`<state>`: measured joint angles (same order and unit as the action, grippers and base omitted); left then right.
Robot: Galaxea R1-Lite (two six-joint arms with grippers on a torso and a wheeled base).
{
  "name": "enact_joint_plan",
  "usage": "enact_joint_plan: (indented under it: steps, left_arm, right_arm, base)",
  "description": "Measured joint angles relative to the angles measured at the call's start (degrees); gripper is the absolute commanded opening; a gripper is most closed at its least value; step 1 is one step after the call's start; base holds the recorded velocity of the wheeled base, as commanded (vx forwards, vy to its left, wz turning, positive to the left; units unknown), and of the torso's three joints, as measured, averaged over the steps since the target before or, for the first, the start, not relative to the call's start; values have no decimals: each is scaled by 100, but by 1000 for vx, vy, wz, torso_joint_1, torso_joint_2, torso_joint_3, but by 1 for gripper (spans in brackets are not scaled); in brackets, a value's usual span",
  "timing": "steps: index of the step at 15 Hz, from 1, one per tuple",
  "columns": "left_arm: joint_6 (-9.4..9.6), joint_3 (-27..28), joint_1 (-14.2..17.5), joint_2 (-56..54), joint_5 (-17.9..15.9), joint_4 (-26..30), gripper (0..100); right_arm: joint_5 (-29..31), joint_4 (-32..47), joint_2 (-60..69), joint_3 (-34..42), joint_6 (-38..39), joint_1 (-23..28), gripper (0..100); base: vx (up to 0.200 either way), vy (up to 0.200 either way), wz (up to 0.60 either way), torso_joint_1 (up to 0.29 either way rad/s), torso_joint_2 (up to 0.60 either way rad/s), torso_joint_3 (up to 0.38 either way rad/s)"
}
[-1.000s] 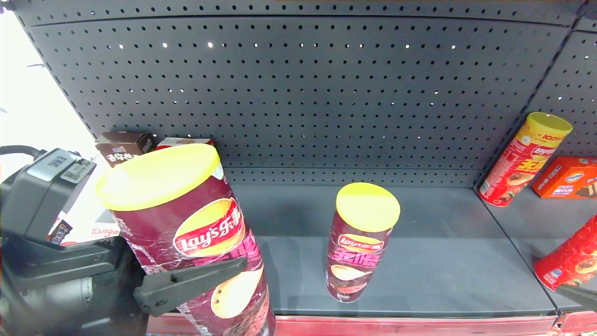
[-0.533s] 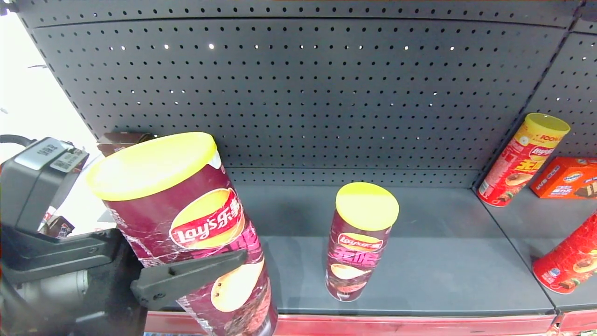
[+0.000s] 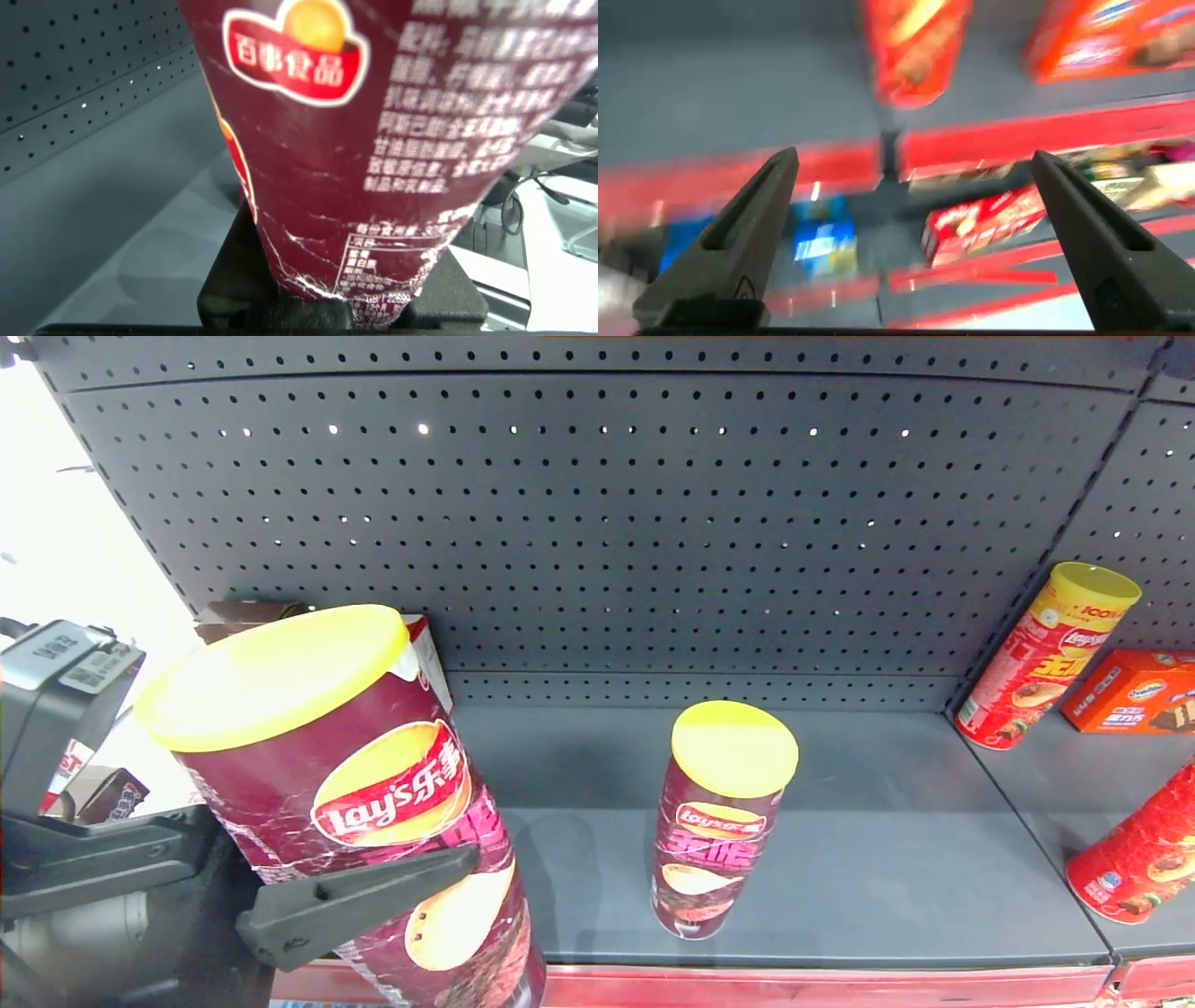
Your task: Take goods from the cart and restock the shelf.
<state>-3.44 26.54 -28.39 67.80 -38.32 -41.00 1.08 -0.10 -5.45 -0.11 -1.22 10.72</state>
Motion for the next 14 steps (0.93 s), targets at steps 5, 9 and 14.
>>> enact_joint_plan:
  steps: [5, 9, 14]
  left_arm:
    - [22, -33, -11, -37, 6, 5, 0]
    - [-46, 16, -44, -110, 6, 95, 0]
    - [-200, 223, -11, -100, 13, 246, 0]
  right_arm:
    - [-11, 0, 5, 11, 101, 0, 100]
    - [-11, -1, 5, 11, 106, 0, 100]
    - [-13, -4, 2, 11, 106, 0, 100]
  base:
    - [0, 0, 0, 0, 0, 0]
    - [0, 0, 0, 0, 0, 0]
    - [0, 0, 0, 0, 0, 0]
